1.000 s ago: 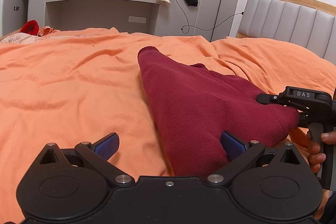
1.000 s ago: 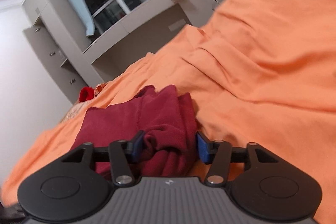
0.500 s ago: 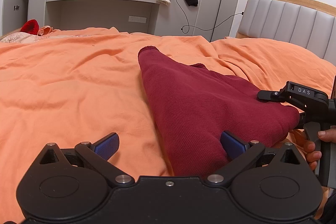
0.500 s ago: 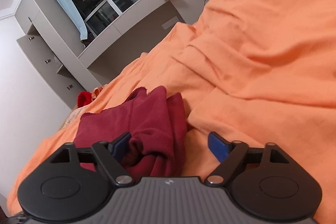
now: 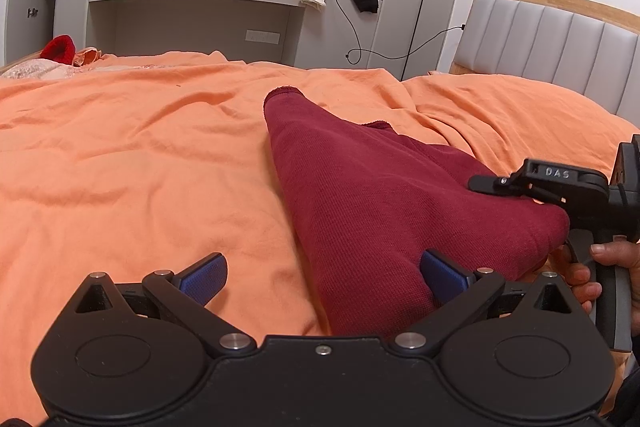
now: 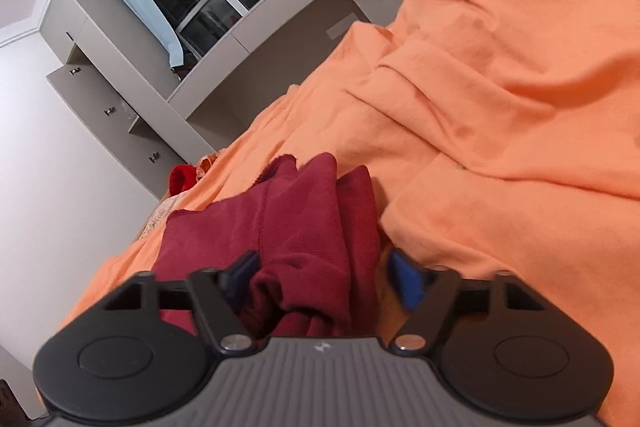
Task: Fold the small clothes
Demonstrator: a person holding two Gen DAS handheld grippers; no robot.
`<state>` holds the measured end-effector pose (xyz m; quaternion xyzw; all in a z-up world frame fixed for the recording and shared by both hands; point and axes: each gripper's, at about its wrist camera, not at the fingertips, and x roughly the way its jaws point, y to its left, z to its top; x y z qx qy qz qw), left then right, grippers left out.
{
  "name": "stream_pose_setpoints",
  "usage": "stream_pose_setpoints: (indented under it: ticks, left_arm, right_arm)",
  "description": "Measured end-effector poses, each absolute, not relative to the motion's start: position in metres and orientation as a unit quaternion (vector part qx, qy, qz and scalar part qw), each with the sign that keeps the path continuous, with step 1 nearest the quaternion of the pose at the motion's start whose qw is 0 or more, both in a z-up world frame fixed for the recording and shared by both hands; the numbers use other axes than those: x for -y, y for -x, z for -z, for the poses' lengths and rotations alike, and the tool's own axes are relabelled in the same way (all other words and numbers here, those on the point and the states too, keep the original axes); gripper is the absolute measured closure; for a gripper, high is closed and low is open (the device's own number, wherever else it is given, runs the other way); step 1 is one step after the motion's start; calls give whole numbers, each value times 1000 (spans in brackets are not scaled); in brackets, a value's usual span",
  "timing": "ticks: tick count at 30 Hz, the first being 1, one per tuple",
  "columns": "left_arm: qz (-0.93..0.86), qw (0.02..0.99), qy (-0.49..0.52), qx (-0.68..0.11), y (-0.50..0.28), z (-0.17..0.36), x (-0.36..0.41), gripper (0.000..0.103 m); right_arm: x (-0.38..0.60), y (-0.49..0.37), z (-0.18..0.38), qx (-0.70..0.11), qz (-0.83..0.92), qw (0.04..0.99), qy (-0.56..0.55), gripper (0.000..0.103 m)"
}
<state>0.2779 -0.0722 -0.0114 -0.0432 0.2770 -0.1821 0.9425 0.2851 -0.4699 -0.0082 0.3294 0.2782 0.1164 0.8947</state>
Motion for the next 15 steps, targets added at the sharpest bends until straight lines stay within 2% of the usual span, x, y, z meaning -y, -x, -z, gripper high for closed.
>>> stream_pose_setpoints:
  ticks: [3,8,15]
  left_arm:
    - [182,942,43,-277,-278,12,72,1]
    - [182,944,47,-273,-277,11,71,1]
    - [202,948,89,-229,-268,-6,60,1]
  right_arm:
    - [466,-282,8,-275,-119,898,-321,49]
    - [460,-279,5,-271,-111,909,-297,49]
    - [452,-275,-1,-261,-102,927,-248,52]
